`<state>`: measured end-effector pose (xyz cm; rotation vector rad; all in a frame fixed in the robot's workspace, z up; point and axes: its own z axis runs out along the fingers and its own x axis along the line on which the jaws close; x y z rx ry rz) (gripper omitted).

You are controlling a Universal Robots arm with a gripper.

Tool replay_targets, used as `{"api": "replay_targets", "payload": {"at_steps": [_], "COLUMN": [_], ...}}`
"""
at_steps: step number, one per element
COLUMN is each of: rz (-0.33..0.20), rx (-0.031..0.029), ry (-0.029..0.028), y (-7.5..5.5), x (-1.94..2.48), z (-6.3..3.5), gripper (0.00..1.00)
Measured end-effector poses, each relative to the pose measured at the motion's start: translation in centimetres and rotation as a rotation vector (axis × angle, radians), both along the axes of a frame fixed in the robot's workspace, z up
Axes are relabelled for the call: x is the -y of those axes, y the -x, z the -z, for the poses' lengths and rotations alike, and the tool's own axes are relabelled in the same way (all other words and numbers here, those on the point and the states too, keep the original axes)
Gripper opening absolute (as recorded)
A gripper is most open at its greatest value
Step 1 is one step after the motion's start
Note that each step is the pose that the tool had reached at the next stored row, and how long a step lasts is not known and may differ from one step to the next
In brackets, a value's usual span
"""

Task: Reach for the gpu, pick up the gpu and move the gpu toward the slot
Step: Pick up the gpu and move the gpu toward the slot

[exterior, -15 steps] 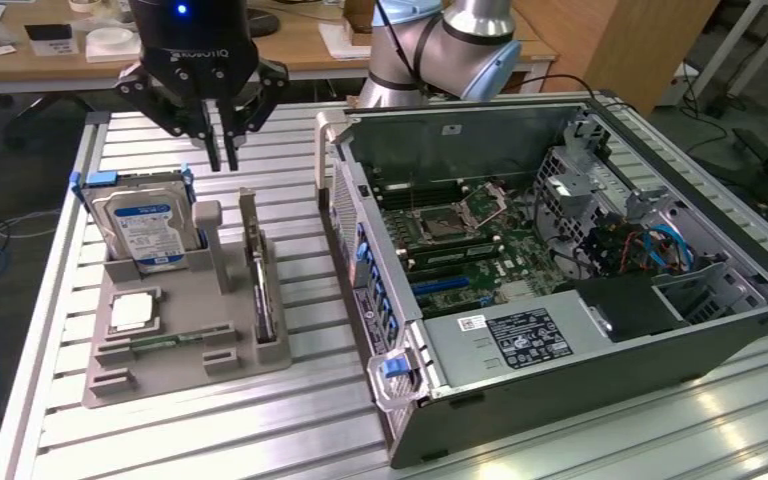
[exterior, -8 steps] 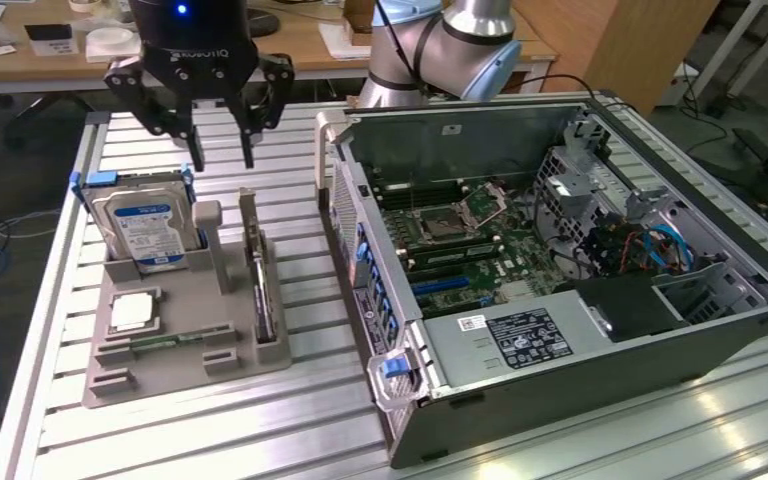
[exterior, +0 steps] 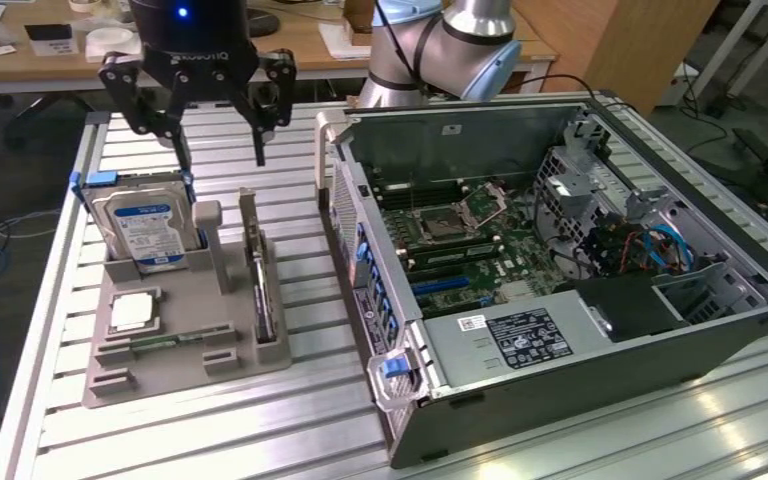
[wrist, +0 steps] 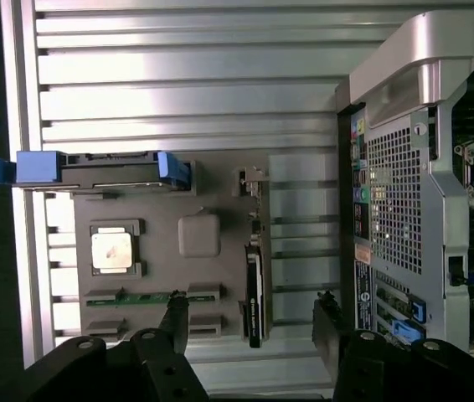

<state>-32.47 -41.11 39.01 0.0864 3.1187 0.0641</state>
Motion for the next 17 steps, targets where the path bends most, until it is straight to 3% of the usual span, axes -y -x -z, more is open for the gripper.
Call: {"api": "replay_targets", "payload": {"at_steps": [11, 17], "rz": [-0.055, -0.055], "rx": [-0.024, -0.0247], "ry": [-0.0001, -0.0001], "y": [-0.2, -0.3], "x": [0.13, 0.23], "z": [1.9, 2.68], "gripper": [0.71, 0.71]}}
